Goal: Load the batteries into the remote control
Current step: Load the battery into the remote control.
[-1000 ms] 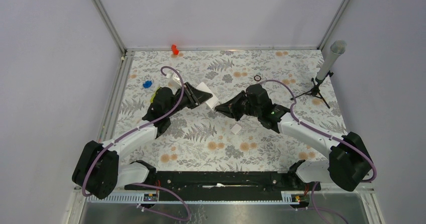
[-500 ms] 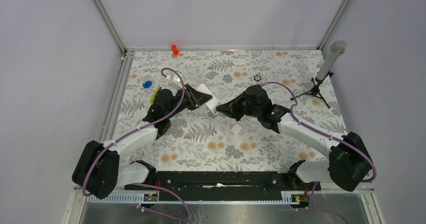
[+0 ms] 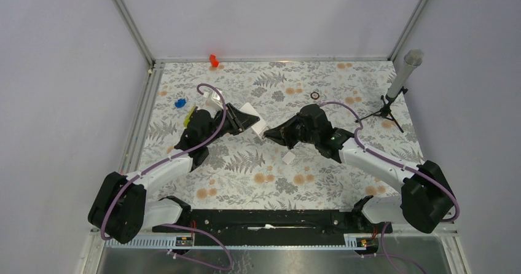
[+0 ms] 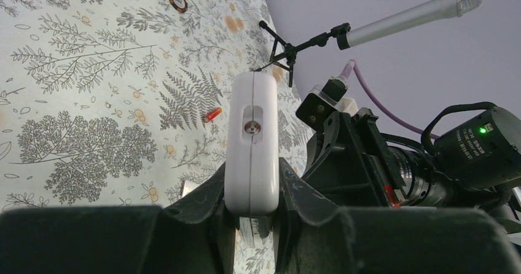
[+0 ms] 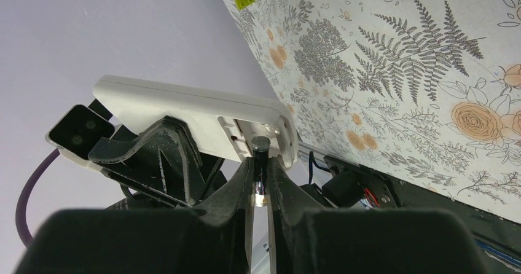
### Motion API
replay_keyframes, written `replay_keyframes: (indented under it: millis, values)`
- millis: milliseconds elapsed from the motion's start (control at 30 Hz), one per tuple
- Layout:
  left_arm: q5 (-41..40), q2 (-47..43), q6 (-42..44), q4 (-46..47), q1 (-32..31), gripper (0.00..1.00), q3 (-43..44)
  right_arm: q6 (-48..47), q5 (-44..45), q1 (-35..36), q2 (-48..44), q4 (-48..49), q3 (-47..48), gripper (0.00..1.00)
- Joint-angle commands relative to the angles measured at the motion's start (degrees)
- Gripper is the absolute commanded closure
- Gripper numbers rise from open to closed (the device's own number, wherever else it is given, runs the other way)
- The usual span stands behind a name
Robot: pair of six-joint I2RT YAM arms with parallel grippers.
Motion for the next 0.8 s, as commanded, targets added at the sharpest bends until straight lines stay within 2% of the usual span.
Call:
replay_keyframes:
  millis: [0,500,767]
  values:
    - [-1.0,-1.4,1.1,6.9,-0.2,1.00,-0.8,1.0,-1.0,0.5,0.7,-1.3,0.1,0.85]
    - [-1.0,-1.6,1.0,7.7,-0.2,1.00,-0.8,2.3,-0.7,0.5,1.6,-1.6,-0.3,0.82]
    - [-1.3,-1.7,1.0,4.8,-0.2,1.00,0.2,2.8,-0.6,0.5,2.4,-1.5,-0.3,0.74]
